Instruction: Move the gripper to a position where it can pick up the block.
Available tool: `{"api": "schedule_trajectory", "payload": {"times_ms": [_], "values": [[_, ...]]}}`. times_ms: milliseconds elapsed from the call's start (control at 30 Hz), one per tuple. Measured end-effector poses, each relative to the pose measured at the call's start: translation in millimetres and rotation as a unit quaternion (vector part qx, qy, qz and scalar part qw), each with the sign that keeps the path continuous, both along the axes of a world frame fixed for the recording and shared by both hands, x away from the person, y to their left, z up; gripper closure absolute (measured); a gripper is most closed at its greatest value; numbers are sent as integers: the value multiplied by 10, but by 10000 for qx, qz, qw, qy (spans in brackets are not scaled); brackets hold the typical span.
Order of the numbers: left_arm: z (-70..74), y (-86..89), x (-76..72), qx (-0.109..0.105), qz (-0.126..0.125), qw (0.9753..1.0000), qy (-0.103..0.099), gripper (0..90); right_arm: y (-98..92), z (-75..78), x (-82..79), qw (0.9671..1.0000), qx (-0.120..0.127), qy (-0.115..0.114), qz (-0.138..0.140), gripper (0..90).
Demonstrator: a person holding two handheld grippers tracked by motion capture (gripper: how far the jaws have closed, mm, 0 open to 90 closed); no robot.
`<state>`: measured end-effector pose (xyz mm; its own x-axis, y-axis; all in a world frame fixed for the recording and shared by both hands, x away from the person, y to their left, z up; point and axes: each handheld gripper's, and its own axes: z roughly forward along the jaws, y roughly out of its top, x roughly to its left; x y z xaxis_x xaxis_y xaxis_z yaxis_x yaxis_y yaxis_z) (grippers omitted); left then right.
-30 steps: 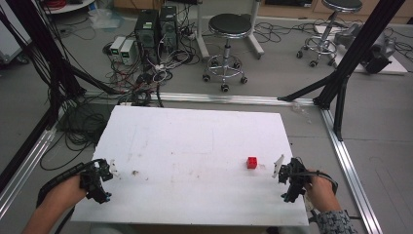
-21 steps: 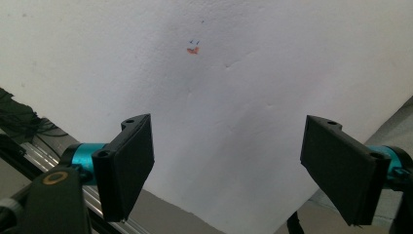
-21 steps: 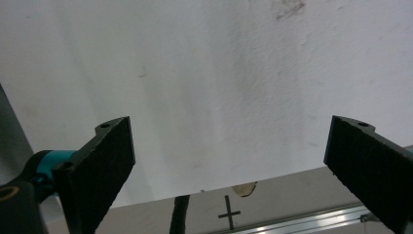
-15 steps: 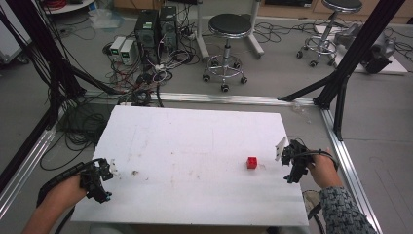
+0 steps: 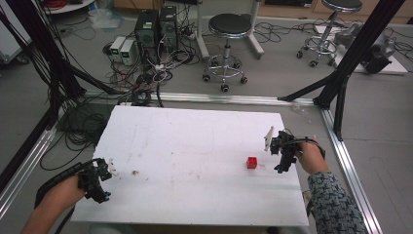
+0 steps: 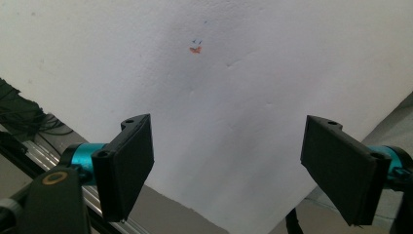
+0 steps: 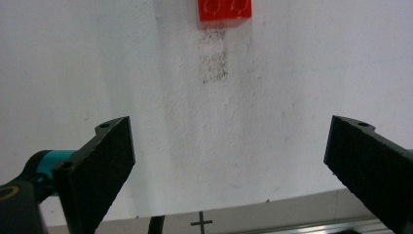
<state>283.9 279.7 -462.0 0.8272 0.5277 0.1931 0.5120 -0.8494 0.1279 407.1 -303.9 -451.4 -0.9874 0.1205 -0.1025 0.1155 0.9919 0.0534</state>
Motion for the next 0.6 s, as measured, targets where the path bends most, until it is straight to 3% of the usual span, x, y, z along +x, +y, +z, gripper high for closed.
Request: {"api": "schedule_trajectory", "payload": {"times_ms": [300, 600], "values": [[-8, -1, 5, 7, 7, 10000, 16, 200, 258, -196, 167, 9996, 124, 174, 184, 36], [-36, -29, 41, 25, -25, 10000, 31, 200, 424, -403, 235, 9987, 89, 394, 296, 36]]}}
